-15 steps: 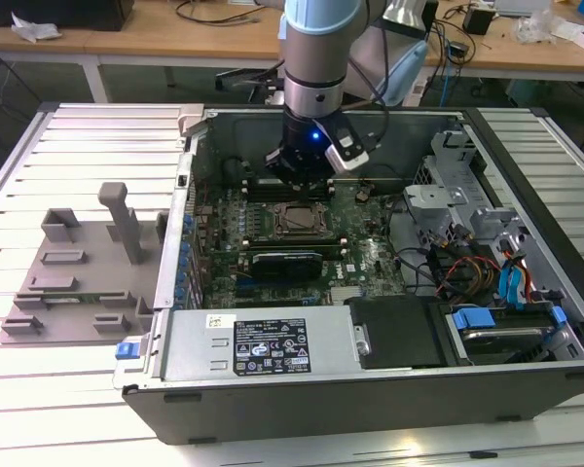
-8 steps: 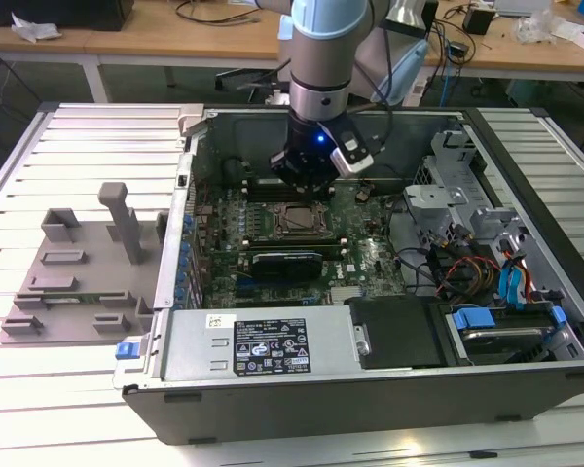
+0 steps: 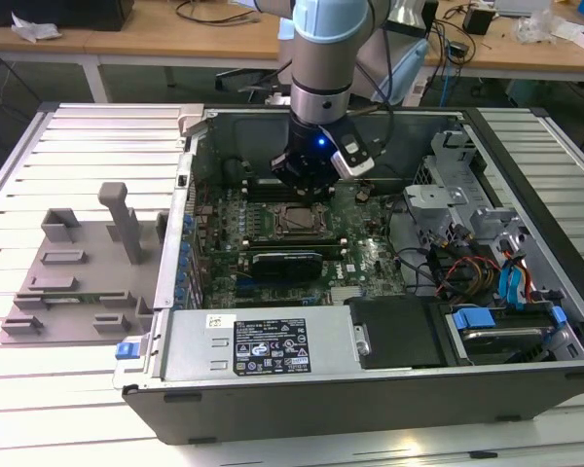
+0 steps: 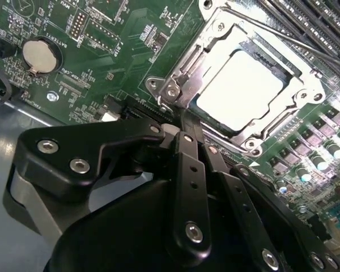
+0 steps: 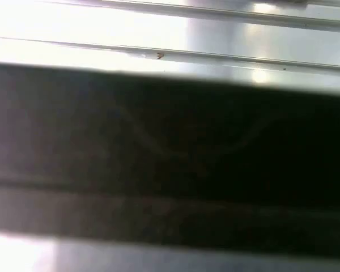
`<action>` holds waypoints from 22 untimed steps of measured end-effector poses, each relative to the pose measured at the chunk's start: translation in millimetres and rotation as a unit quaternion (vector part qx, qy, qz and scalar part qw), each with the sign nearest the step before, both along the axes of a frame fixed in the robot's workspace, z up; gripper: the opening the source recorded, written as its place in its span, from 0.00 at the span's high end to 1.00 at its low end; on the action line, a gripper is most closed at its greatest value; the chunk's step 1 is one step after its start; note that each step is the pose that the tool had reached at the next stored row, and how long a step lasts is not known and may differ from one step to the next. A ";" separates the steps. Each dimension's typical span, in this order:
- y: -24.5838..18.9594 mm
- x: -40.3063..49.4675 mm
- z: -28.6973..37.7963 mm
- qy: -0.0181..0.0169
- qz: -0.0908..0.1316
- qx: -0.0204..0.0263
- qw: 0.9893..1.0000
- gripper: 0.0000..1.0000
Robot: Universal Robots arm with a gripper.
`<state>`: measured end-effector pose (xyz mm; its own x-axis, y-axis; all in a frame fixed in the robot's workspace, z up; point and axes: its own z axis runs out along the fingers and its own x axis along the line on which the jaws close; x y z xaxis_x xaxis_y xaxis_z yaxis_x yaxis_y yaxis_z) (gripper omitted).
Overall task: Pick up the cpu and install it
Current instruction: 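Install the first cpu locking lever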
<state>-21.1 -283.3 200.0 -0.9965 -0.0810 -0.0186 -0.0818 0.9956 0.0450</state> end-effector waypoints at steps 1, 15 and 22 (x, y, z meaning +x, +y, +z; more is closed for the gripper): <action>0.3 0.3 0.1 0.000 0.000 0.000 1.000 0.89; -4.5 0.4 17.0 0.000 0.000 -0.015 1.000 0.89; -4.6 0.4 22.3 0.000 0.000 -0.015 1.000 0.89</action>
